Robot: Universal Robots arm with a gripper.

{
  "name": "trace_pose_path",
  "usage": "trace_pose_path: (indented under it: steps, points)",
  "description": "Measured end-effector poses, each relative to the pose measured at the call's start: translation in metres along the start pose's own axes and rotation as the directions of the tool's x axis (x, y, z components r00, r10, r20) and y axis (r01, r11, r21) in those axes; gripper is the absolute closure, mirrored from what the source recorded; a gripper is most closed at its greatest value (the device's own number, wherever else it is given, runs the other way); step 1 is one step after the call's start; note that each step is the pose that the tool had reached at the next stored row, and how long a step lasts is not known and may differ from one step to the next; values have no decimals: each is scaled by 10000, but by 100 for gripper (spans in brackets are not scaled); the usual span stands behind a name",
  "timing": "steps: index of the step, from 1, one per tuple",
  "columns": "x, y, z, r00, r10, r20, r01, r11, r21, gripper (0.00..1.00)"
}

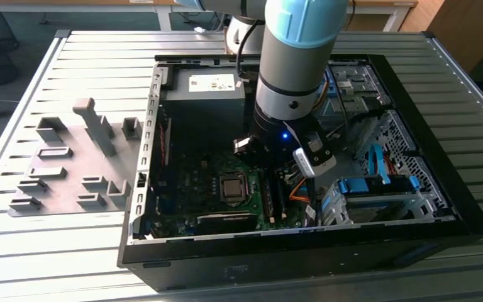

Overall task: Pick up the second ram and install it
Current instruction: 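Insert the second ram into the second slot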

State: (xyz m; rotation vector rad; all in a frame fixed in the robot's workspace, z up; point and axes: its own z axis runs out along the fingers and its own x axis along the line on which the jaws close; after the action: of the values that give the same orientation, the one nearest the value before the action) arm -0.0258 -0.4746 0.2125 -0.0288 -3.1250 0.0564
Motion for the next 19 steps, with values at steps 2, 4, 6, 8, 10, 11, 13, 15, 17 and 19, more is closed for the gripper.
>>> trace_pose_path:
  steps: [2,4,6,8,10,11,13,15,17,19]
  points:
    - [0,0,0,10000,0,0,0,10000,4,86]
    - [0,-1,0,10000,0,0,0,10000,6,85]
    - [0,0,0,10000,0,0,0,10000,7,79]
    - [0,0,-19,10000,0,1,0,10000,6,79]
    - [2,-3,-78,10000,1,0,-1,10000,7,79]
    - [2,-4,-107,10000,0,0,0,10000,7,79]
    - [3,-6,-170,10000,0,1,0,10000,6,79]
    - [4,-8,-224,10000,1,0,-1,10000,5,79]
    - [4,-8,-231,10000,0,0,0,10000,6,87]
    - [4,-8,-232,10000,0,1,0,10000,4,89]
